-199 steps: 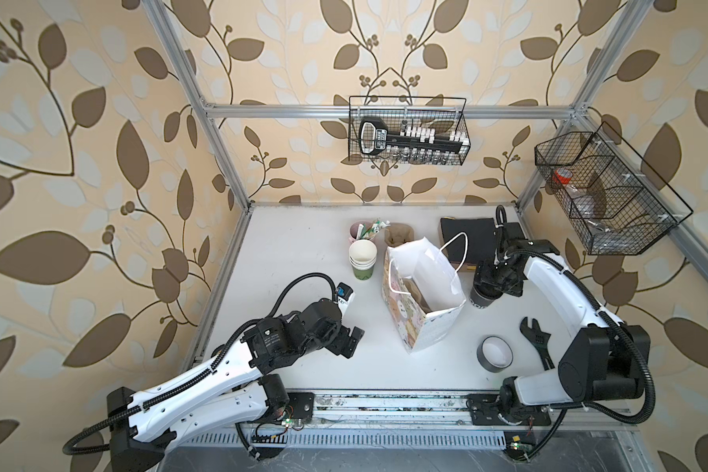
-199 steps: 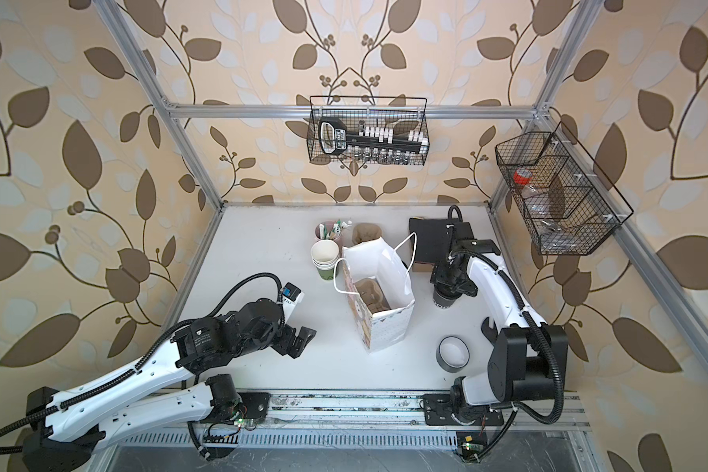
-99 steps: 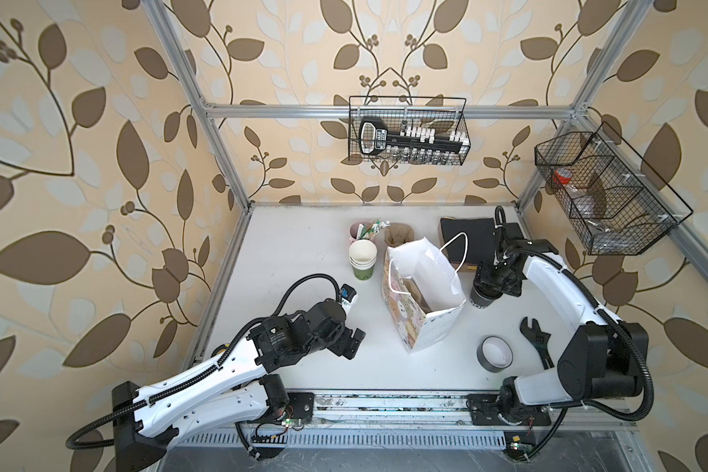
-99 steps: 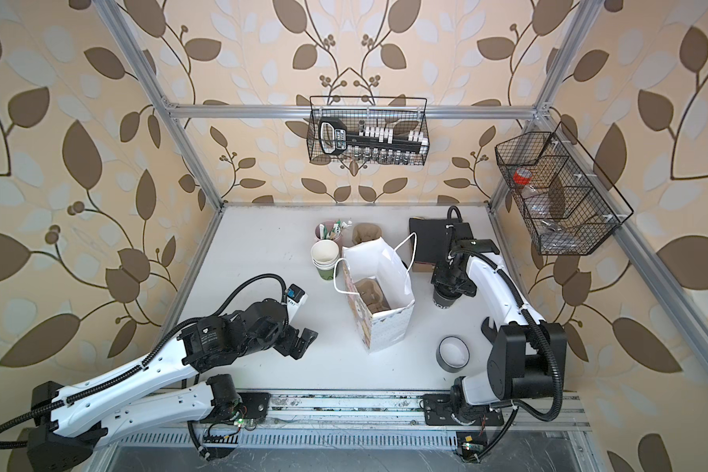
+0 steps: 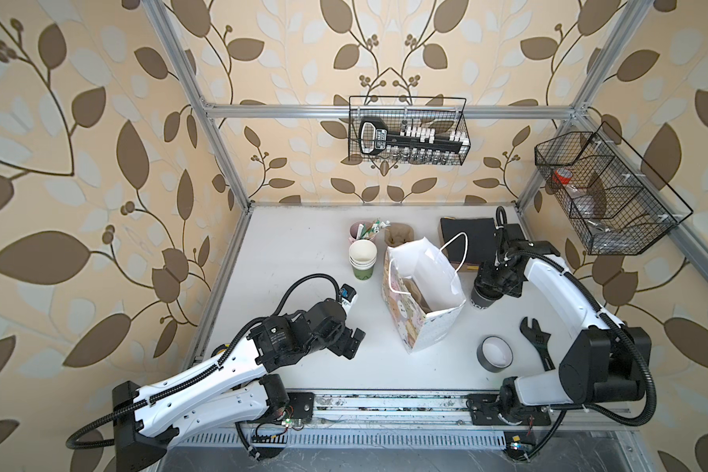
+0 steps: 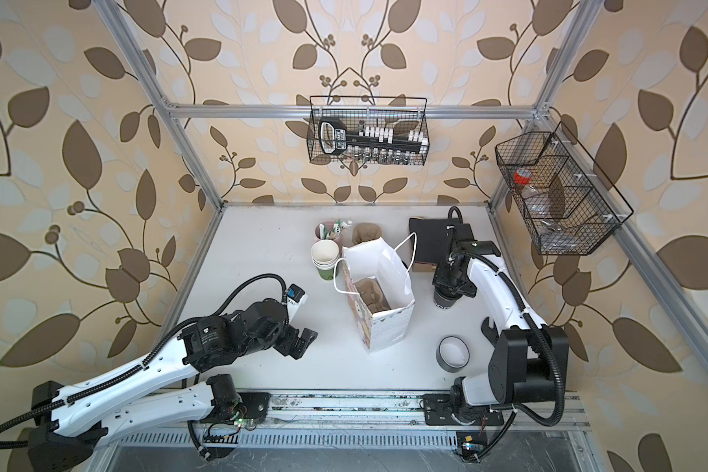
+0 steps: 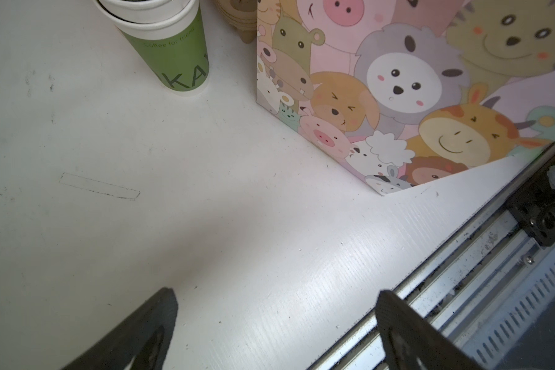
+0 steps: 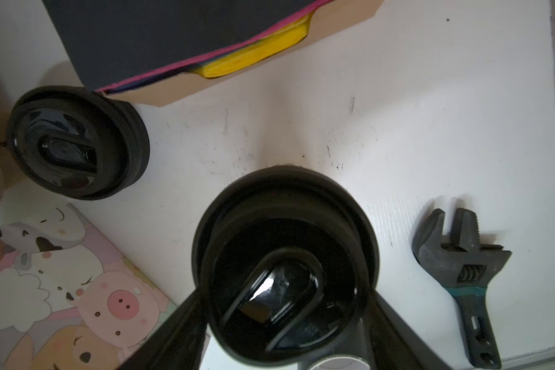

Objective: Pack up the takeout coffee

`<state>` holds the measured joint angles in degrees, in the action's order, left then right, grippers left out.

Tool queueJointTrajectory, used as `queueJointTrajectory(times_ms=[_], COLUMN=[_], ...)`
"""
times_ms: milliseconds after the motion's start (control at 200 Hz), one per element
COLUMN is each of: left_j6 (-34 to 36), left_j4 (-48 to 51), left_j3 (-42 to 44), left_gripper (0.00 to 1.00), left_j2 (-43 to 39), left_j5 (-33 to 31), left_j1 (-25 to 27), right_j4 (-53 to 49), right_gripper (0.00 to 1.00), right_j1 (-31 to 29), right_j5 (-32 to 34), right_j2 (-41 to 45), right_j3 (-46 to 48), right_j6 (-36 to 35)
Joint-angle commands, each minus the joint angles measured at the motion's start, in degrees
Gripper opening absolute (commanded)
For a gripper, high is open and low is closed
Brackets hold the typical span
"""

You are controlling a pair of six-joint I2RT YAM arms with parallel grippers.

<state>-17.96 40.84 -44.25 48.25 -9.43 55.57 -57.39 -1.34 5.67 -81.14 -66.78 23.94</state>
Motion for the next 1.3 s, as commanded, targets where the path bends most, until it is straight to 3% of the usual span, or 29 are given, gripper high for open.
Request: queueJointTrajectory(times_ms=[0,125,230,520,740,865,950,1165,1300], left_j6=[0.6,0.6,0.6,0.6,0.5,0.5,0.5,0.5,0.3], left_j4=[0.4,0.5,0.6,0.7,0.7,0.7,0.6,0.8,0.8], left_j3=[-1.2,-1.3,-1.3,-1.4,-1.4,-1.4,-1.4,-1.5,-1.6], left_gripper=[0.99,0.99,0.99,0.99,0.99,0.99,0.99,0.99,0.99], left_j2=[-0.1,-0.1,-0.2,-0.5,-0.3,-0.4,-0.5,-0.1,-0.3], left_j5=[-1.0,-1.0,-0.9,-0.9,-0.9,-1.1,-1.1,-1.3,-1.5], left_j1=[0.5,0.5,0.5,0.5,0.6,0.6,0.6,0.6,0.6], right_j4=[-1.9,-3.1,-4.4,-5.0,-7.3,-8.9,-10.3,-14.4,-17.0], right_gripper=[0.73,0.73,0.73,0.74,0.75,0.81,0.99,1.0,1.0], right_j1=[-1.0,-2.9,-6.2,-10.8,-13.2,-12.9,-12.7,-12.5,-11.0], right_j5=[-1.0,-2.3,0.9,-0.6,1.0,2.6,2.9,3.4,-0.2], right_j2=[3.2,6.2,8.4,7.0,6.1,6.3,6.5,8.1,9.4], right_j3=[2.1,3.6,4.2,8.2,5.1,3.3,1.7,-3.7,-6.5], right_j6=[-0.6,-0.6,-0.1,-0.2,0.5,0.0,-0.2,2.0,4.7])
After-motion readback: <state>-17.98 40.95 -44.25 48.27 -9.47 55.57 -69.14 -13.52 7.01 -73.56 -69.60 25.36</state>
